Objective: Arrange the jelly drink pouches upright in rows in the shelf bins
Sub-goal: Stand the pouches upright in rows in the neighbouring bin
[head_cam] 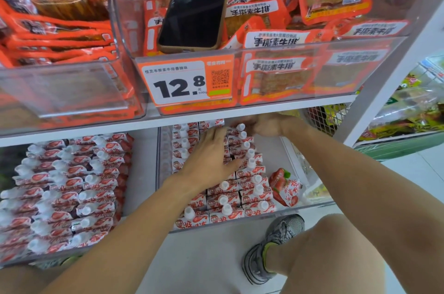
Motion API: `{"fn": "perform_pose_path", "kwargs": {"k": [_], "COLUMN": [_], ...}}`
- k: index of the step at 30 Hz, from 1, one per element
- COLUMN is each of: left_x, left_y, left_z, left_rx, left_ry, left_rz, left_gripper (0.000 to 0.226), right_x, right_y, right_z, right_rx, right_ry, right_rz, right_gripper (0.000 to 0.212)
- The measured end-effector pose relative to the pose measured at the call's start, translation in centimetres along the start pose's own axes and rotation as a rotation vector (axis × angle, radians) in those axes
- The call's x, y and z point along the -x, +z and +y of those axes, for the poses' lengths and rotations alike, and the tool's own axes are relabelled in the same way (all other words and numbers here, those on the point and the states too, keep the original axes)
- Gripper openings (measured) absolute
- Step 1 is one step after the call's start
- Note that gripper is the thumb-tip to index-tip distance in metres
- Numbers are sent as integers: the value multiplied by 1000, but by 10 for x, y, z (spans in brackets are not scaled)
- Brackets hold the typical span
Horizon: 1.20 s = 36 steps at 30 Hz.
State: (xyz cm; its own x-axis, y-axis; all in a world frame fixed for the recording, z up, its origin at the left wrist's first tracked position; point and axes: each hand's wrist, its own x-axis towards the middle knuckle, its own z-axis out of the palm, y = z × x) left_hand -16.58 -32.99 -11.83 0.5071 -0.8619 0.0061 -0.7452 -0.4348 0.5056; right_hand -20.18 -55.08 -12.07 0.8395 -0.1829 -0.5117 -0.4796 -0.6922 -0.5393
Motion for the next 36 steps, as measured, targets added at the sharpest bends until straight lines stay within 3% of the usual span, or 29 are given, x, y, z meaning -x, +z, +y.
{"fn": "perform_pose_path", "kwargs": {"k": [4, 8, 13, 14, 16, 18, 20, 23, 25, 27, 29, 33, 35, 36], "left_x": [-30, -50, -53, -52, -50, -50, -51, -51, -50, -49, -49, -49, -50, -50], "left_y": [-6, 2, 6, 6, 5, 6, 8, 10, 10, 9, 10, 12, 13, 14], "left_z": [3, -4, -10, -10, -9, -9, -9, -11, -11, -10, -10, -13, -15, -15], "left_rx": [96, -27, -20, -21, -37, -43, -41, -55, -53, -52, -60, -65, -60, -55], "left_ry": [7, -8, -65, -64, -60, -52, -40, -29, -24, -23, -12, -17, -21, -17], "left_rz": [-72, -188, -237, -237, -238, -233, -229, -229, -229, -221, -217, -243, -244, -239], "left_gripper": [96, 97, 87, 85, 80, 79, 78, 80, 82, 81, 80, 80, 80, 79], "right_x": [5, 15, 23, 26, 38, 53, 69, 85, 89, 97, 105, 90, 72, 64], "right_y": [7, 14, 16, 15, 12, 20, 36, 57, 59, 56, 51, 29, 17, 13], "right_z": [7, 16, 7, 6, 3, 8, 16, 25, 26, 20, 13, 3, -4, -10], "right_rx": [-108, -230, -289, -206, 188, 509, 550, 539, 530, 521, 449, 416, 284, 180], "right_ry": [0, 45, 73, 83, 173, 226, 256, 215, 220, 226, 179, 116, 120, 119], "right_rz": [-14, -3, 88, 130, 79, -126, -246, -129, -64, 9, 219, 640, 738, 735], "right_gripper": [53, 74, 74, 71, 65, 78, 98, 104, 90, 60, 32, 26, 10, 14]}}
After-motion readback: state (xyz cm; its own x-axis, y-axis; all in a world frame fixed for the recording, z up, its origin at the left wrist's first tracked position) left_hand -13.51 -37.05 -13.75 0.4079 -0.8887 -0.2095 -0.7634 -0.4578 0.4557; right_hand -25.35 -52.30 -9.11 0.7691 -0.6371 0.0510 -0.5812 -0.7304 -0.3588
